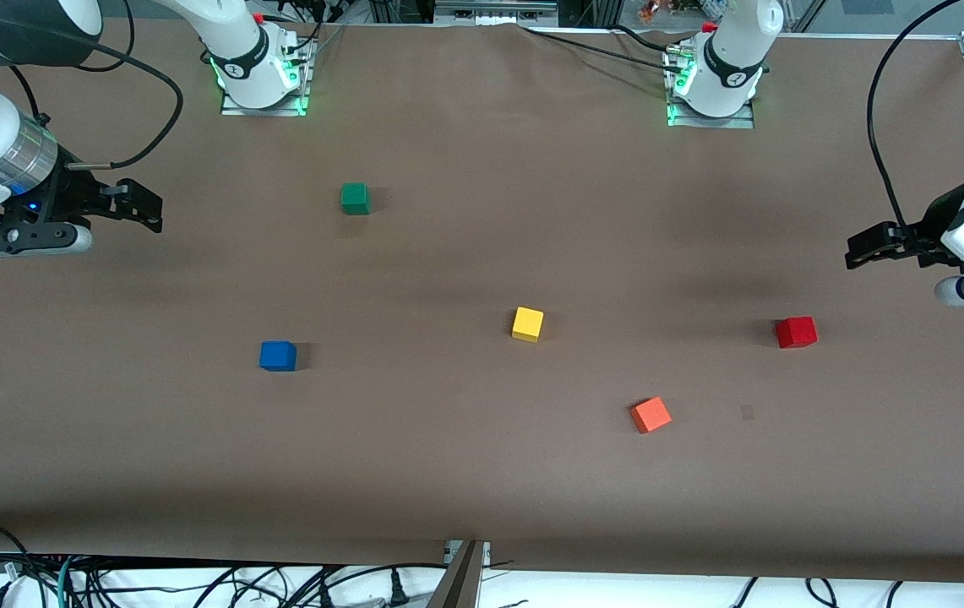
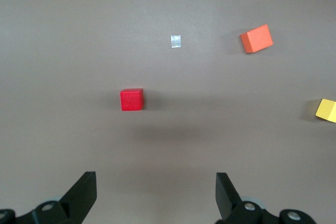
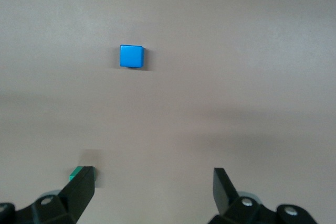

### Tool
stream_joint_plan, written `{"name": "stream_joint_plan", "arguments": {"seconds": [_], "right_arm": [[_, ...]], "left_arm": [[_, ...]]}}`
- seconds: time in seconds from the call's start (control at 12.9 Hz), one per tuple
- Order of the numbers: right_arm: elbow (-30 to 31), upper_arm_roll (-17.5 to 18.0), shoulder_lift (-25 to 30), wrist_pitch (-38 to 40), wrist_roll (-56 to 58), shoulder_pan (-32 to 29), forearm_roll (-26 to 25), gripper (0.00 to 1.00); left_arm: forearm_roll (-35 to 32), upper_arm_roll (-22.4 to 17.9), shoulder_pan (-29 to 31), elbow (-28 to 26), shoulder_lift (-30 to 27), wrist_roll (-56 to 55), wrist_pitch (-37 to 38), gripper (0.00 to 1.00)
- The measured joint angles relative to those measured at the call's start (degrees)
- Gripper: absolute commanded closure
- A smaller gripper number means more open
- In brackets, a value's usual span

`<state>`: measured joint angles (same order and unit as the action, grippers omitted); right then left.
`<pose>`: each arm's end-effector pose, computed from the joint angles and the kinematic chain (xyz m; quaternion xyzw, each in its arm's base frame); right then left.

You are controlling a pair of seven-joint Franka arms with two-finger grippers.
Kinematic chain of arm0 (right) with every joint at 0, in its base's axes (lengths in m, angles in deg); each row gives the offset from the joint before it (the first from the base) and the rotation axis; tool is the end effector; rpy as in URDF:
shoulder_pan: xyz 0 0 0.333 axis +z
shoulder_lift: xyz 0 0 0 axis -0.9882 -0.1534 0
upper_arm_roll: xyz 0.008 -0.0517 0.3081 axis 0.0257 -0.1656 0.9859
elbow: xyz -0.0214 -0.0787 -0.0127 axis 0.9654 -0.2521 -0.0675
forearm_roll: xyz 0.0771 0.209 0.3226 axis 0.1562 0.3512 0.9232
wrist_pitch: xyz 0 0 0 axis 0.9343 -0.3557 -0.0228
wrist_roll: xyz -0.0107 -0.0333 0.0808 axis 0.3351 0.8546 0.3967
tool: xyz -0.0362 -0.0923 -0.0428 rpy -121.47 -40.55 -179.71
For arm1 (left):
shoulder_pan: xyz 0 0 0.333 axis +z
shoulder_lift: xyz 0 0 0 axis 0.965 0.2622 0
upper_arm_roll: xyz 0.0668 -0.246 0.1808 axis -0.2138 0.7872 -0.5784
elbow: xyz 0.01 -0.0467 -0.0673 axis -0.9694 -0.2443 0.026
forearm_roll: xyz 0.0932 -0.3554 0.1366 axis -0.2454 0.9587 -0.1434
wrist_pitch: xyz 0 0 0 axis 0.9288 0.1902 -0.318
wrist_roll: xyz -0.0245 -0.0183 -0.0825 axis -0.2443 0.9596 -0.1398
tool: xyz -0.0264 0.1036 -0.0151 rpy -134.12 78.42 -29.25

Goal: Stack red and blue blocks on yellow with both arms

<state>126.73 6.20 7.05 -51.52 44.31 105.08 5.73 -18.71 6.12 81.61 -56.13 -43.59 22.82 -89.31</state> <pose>0.5666 0.0646 0.5578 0.9989 0.0387 -0.0207 0.0169 0.6067 -0.0016 0.5628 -0.9986 -0.0277 0.0446 0.0017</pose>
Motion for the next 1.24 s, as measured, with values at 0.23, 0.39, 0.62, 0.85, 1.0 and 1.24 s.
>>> {"name": "stream_joint_plan", "arguments": {"seconds": [0.23, 0.39, 0.62, 0.85, 1.0, 1.24], "right_arm": [[0.0, 0.0, 0.0, 0.0, 0.0, 0.0, 0.0, 0.0], [0.0, 0.0, 0.0, 0.0, 0.0, 0.0, 0.0, 0.0], [0.0, 0.0, 0.0, 0.0, 0.0, 0.0, 0.0, 0.0], [0.0, 0.0, 0.0, 0.0, 0.0, 0.0, 0.0, 0.0], [0.0, 0.0, 0.0, 0.0, 0.0, 0.0, 0.0, 0.0], [0.0, -0.01, -0.03, 0.0, 0.0, -0.01, 0.0, 0.0]], "left_arm": [[0.18, 0.0, 0.01, 0.14, 0.05, 0.0, -0.01, 0.0], [0.18, -0.01, 0.01, 0.24, 0.08, 0.0, -0.01, 0.0], [0.18, -0.02, 0.02, 0.25, 0.1, 0.0, -0.01, 0.0], [0.18, -0.03, 0.03, 0.26, 0.19, 0.0, -0.01, 0.0], [0.18, -0.05, 0.05, 0.28, 0.62, 0.0, 0.0, 0.0], [0.18, -0.44, 1.73, 0.3, 2.84, -0.01, -0.1, 0.0]]}}
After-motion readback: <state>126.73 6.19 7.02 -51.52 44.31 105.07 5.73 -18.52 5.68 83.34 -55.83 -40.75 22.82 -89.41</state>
